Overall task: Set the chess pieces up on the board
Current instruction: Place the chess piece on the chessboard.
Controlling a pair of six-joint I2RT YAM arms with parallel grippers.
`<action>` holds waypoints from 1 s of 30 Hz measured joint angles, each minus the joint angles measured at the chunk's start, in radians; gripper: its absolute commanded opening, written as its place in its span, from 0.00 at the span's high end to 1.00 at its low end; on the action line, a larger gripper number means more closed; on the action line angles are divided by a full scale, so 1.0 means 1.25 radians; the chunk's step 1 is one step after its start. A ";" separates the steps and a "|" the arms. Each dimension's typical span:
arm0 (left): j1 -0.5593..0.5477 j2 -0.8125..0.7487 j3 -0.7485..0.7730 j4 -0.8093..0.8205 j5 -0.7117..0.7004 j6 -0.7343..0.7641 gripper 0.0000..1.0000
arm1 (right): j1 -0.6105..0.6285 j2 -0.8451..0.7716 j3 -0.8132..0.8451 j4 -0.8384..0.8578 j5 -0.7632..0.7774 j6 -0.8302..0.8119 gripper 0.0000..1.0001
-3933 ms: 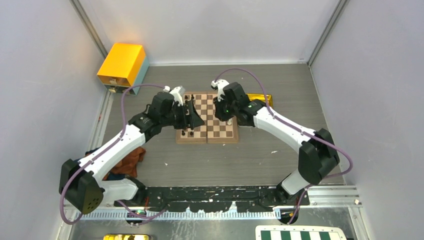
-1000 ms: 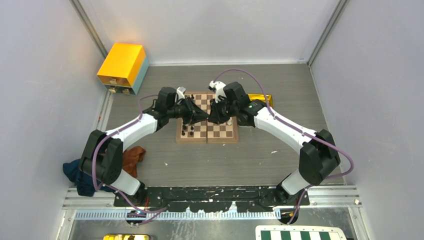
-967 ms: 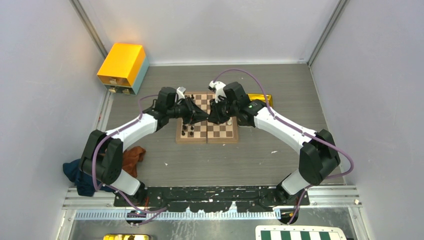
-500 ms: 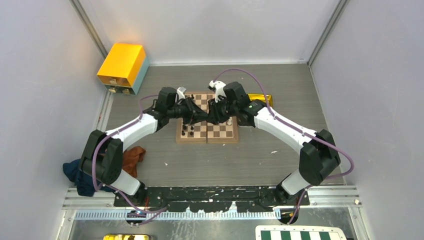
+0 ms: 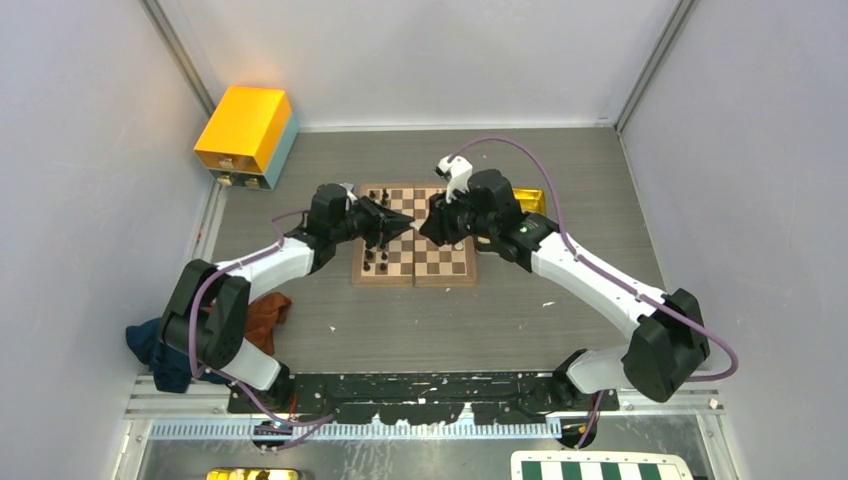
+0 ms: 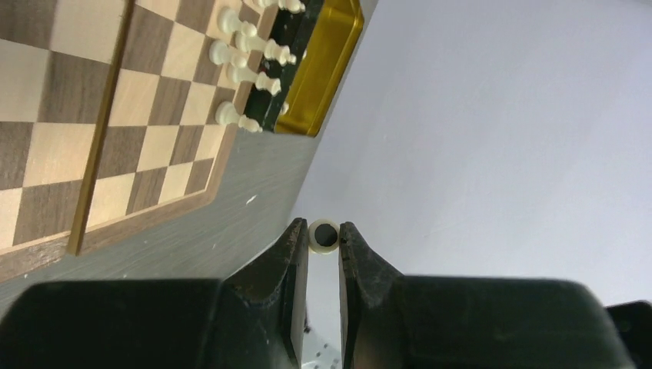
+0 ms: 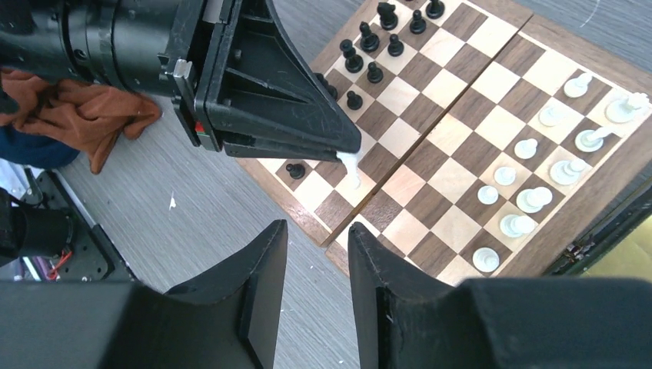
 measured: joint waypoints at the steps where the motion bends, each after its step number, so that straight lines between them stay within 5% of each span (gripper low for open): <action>1: 0.001 0.000 -0.014 0.020 -0.013 -0.026 1.00 | 0.000 -0.012 -0.016 0.017 0.007 0.005 0.59; 17: -0.003 -0.013 -0.132 0.290 -0.168 -0.396 1.00 | -0.018 0.001 -0.137 0.321 0.067 0.164 0.58; 30: -0.009 -0.034 -0.149 0.338 -0.180 -0.457 1.00 | -0.074 0.100 -0.151 0.520 0.030 0.324 0.65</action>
